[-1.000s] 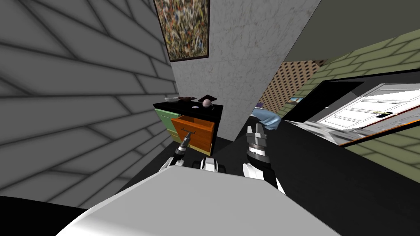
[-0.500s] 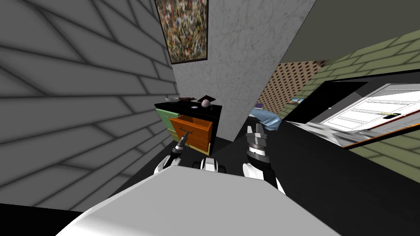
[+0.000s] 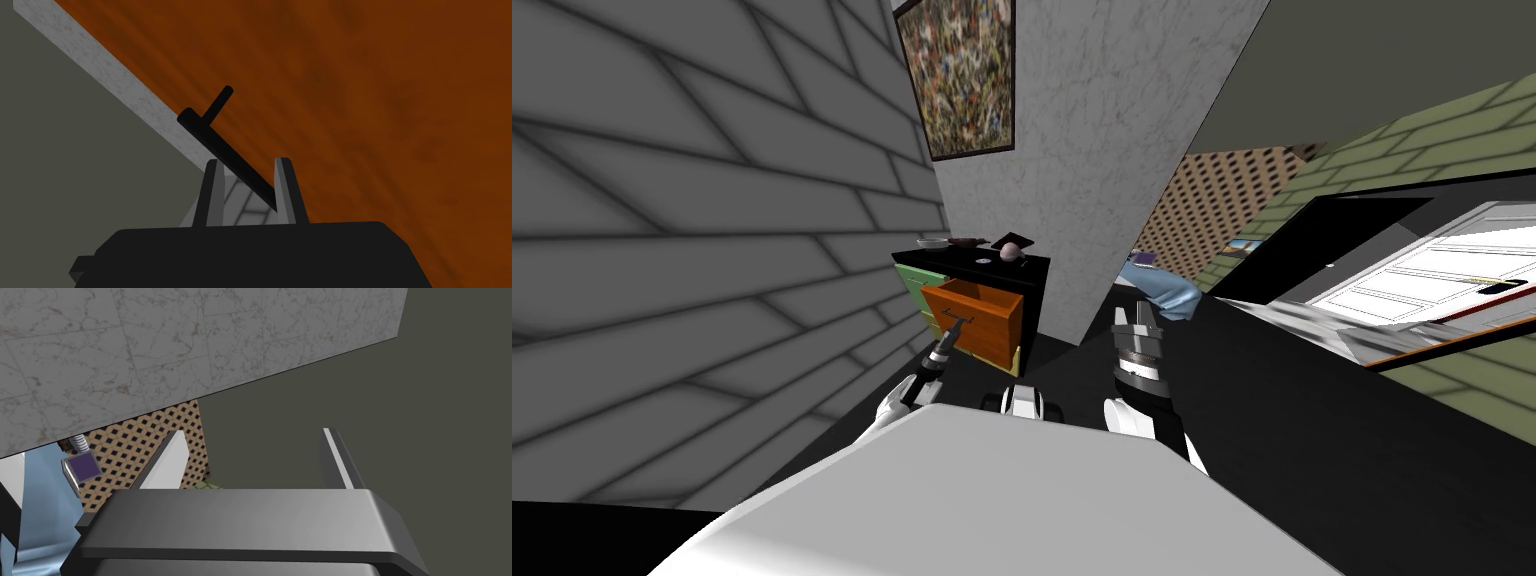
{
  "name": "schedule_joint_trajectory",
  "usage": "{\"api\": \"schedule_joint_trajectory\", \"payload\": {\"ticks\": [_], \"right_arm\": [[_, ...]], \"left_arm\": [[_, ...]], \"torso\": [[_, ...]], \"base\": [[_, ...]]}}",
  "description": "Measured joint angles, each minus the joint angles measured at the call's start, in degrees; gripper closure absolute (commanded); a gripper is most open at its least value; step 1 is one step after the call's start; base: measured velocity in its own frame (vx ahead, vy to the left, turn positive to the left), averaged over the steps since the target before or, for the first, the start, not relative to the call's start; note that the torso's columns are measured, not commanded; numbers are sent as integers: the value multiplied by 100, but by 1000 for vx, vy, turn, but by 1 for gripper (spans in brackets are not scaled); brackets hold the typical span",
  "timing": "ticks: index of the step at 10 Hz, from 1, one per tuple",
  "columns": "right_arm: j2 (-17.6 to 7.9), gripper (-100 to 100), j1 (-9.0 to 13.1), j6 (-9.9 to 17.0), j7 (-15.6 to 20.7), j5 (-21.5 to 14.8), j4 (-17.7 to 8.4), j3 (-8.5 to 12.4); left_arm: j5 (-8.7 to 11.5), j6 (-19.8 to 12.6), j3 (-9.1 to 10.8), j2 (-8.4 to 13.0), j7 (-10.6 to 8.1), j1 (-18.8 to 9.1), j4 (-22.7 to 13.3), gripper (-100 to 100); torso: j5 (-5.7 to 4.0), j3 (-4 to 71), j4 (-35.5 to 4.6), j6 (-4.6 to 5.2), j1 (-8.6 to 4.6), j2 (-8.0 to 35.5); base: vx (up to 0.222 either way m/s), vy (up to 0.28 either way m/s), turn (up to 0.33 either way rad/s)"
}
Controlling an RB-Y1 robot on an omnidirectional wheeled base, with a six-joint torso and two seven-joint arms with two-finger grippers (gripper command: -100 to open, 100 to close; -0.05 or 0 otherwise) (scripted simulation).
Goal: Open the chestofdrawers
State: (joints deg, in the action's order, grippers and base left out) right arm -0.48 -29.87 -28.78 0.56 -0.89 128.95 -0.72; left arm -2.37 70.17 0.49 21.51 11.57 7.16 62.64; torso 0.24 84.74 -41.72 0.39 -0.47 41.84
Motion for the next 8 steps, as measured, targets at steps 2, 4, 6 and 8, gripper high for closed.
{"api": "schedule_joint_trajectory", "payload": {"ticks": [2,4,6,8], "right_arm": [[-1,0,0,0,0,0,0,1],[-1,0,0,0,0,0,0,1],[-1,0,0,0,0,0,0,1],[-1,0,0,0,0,0,0,1]], "left_arm": [[75,160,55,176,-141,-91,-291,100],[175,399,92,444,-344,-260,-653,100],[198,413,109,494,-391,-260,-773,100],[288,626,134,739,-578,-396,-1041,100]], "torso": [[15,-9,7,7,16,7],[-3,-14,-15,-4,3,24],[9,-2,-5,-2,26,2],[-19,-20,-39,-21,5,41]], "base": [[-46,-79,19],[-30,-72,30],[-21,-44,4],[-22,-89,42]]}}
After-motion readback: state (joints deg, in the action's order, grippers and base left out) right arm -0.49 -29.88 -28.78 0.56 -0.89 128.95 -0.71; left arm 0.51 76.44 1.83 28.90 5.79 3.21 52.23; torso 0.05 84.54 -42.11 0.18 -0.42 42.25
